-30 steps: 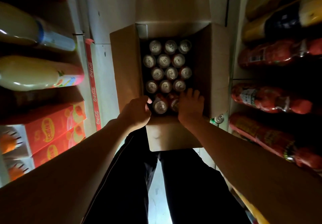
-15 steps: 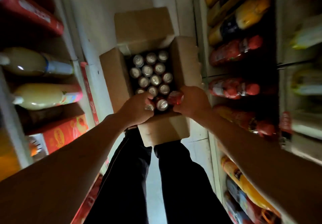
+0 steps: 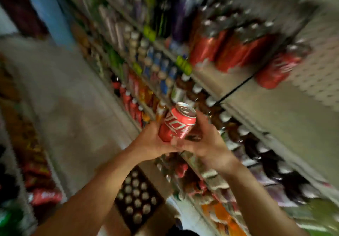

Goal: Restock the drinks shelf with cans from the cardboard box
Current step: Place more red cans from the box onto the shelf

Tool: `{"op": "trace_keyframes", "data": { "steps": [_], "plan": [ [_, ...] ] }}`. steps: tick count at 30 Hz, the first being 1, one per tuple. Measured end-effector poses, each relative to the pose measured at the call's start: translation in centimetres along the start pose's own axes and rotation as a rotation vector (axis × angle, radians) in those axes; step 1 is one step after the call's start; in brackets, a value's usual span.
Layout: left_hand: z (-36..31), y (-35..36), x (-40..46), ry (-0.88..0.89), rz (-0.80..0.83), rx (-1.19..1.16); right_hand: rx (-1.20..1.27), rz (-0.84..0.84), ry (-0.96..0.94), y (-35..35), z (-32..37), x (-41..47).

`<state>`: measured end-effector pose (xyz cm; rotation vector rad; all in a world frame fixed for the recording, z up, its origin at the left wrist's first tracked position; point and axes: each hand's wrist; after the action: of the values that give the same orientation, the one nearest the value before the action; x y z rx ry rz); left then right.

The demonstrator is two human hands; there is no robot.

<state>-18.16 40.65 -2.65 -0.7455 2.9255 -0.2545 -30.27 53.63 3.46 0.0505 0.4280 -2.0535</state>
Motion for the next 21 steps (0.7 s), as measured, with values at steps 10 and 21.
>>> {"op": "trace_keyframes", "data": {
  "steps": [10, 21],
  "plan": [
    [-14.9, 5.5, 7.8, 0.278, 0.055, 0.103, 0.071, -0.518, -0.202, -9.3, 8.3, -3.3],
    [-14.9, 8.2, 13.2, 0.330, 0.185, 0.848, 0.062, -0.681, -0.123, -16.3, 4.1, 1.5]
  ]
}}
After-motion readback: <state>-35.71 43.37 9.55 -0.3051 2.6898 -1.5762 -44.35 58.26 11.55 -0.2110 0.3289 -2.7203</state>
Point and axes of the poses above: each hand's wrist, its own x-axis towards the middle knuckle, its own y-axis out of the palm, z = x × y, and after that the axes turned 4 degrees about y, right-handed
